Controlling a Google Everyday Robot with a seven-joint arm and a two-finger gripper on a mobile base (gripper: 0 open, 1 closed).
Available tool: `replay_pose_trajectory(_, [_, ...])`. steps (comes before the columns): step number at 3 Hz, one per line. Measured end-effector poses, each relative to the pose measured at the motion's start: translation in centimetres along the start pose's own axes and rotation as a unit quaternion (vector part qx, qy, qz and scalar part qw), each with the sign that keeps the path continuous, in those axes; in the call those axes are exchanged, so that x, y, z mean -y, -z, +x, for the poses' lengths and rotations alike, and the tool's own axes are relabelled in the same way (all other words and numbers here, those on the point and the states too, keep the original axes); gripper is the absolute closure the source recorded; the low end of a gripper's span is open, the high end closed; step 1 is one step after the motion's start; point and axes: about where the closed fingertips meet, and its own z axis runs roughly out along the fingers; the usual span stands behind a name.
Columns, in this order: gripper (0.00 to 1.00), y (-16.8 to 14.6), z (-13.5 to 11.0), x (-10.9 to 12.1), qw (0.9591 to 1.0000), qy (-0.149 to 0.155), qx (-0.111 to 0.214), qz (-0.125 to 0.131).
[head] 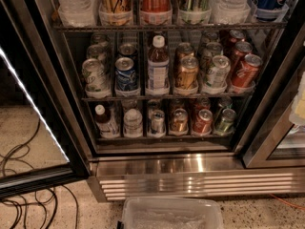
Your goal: Pick orange can from bottom shelf of fridge
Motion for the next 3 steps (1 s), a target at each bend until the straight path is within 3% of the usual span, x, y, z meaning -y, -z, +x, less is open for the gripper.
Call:
replay_pose_trajectory(1, [0.00,-0.2,-0.5,0.2,0.9999,0.000,0.010,0.005])
replay_pose_trajectory(2, [0.00,-3.9,-2.8,-1.6,0.9973,-0.033,0.059,-0.029])
replay_pose_trajectory(3, [0.00,-3.9,-2.8,-1.6,0.9973,-0.033,0.059,-0.029])
